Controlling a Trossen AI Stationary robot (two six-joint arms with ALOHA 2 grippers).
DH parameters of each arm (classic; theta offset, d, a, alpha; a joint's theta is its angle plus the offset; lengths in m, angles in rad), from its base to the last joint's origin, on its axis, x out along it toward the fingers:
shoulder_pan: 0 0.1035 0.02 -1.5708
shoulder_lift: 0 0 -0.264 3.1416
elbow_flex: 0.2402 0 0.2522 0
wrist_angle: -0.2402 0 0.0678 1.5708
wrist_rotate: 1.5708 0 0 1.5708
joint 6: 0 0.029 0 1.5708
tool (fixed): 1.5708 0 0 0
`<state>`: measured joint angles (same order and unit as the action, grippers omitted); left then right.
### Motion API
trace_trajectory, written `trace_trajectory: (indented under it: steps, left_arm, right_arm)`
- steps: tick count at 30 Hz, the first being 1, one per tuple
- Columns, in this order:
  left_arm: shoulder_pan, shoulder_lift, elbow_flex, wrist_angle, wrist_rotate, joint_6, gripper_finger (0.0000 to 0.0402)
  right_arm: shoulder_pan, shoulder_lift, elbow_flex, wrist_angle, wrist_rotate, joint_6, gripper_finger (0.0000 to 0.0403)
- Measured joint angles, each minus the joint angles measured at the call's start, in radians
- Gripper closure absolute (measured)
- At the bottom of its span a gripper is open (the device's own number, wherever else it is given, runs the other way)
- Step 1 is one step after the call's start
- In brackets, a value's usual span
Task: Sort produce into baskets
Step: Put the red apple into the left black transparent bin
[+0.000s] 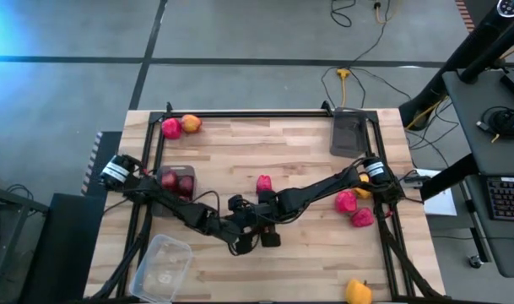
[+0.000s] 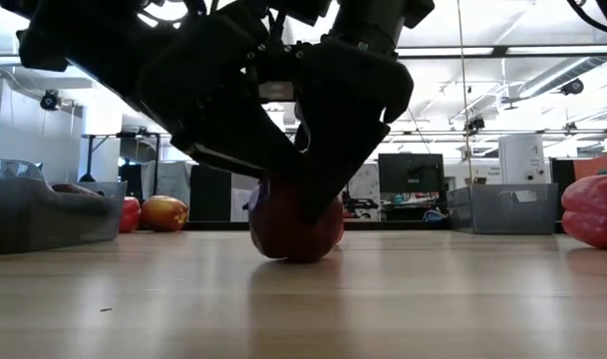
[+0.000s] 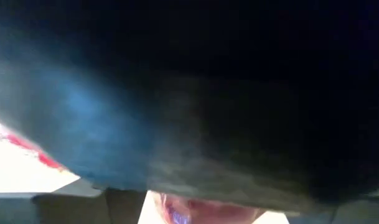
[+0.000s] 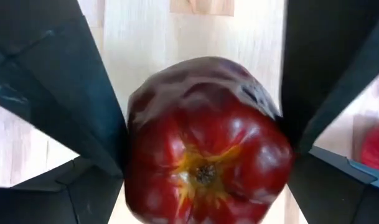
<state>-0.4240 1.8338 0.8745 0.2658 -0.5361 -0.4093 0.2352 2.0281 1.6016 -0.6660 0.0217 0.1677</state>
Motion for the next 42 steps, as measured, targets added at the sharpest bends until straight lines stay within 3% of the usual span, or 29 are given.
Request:
trace_trajectory:
  steps: [7,17,23,27,33,38,42]
  left_arm:
    - [-0.004,-0.046,-0.005,-0.052,0.002,-0.001,0.0193]
    - [-0.029,-0.312,-0.012,-0.475,-0.005,-0.039,0.0196]
    - [-0.079,-0.558,0.006,-0.868,0.028,-0.187,0.0196]
    - [-0.098,-0.692,0.047,-1.235,0.1,-0.374,0.0196]
    - [-0.097,-0.788,0.129,-1.706,0.139,-0.661,0.0196]
    - [-0.074,-0.78,0.103,-1.793,0.323,-0.783,0.0196]
    - [-0.069,-0.728,0.051,-1.78,0.375,-0.852,0.0196]
  right_arm:
    - [-0.001,-0.019,0.002,-0.016,-0.015,0.005,0.0019]
    - [0.002,-0.151,0.008,-0.083,-0.063,0.04,0.0019]
    - [-0.011,-0.214,0.01,-0.077,-0.048,0.048,0.0019]
    - [-0.024,-0.225,0.01,-0.06,-0.045,0.069,0.0019]
    - [-0.034,-0.22,0.009,-0.022,-0.014,0.061,0.0019]
    - [-0.035,-0.219,0.008,-0.002,-0.014,0.085,0.0019]
    - [-0.035,-0.219,0.008,0.0,-0.02,0.084,0.0019]
